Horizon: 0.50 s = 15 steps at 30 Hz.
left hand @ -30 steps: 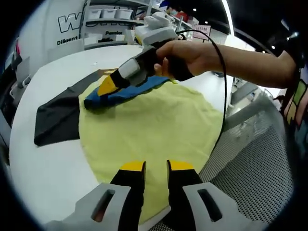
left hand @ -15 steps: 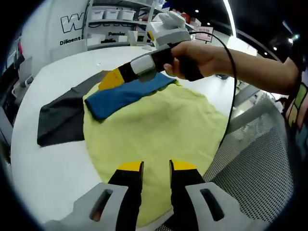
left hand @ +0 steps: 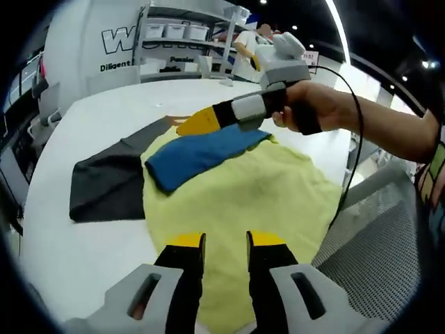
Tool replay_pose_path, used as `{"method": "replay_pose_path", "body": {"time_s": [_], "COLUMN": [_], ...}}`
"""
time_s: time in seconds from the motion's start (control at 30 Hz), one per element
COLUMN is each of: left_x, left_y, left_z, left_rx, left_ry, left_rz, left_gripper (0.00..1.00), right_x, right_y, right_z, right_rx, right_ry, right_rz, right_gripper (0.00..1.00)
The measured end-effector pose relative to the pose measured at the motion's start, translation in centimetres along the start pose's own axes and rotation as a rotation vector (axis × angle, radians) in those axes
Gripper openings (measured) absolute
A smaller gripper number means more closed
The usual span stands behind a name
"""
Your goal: Fold the garment on the visible template until the final outline fits inside the template.
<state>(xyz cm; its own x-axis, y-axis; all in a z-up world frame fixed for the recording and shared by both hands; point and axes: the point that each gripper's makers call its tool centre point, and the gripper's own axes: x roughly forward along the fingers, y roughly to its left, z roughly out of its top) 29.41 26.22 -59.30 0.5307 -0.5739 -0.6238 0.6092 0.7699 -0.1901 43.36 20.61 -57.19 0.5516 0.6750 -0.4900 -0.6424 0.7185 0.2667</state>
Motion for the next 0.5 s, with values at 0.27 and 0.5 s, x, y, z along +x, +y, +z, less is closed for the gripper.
{"method": "replay_pose_path", "body": {"time_s": [0.27, 0.5], "left_x": [1.0, 2.5], "left_y": [1.5, 3.3], "left_z": [1.6, 3.2], "left_rx": [-0.007, -0.058], "left_ry": [-0.024, -0.046], "left_rz": [0.02, 0.053], "left_gripper": [0.27, 0.29], "right_x": [-1.5, -2.3], "right_y": [-2.6, -5.2], "right_z": [0.7, 0.5], "right_rx": [0.004, 0.013], "right_ry": [-0.032, -0.025], "right_rz": [-0.051, -0.11], "right_gripper": [0.71, 0.69]}}
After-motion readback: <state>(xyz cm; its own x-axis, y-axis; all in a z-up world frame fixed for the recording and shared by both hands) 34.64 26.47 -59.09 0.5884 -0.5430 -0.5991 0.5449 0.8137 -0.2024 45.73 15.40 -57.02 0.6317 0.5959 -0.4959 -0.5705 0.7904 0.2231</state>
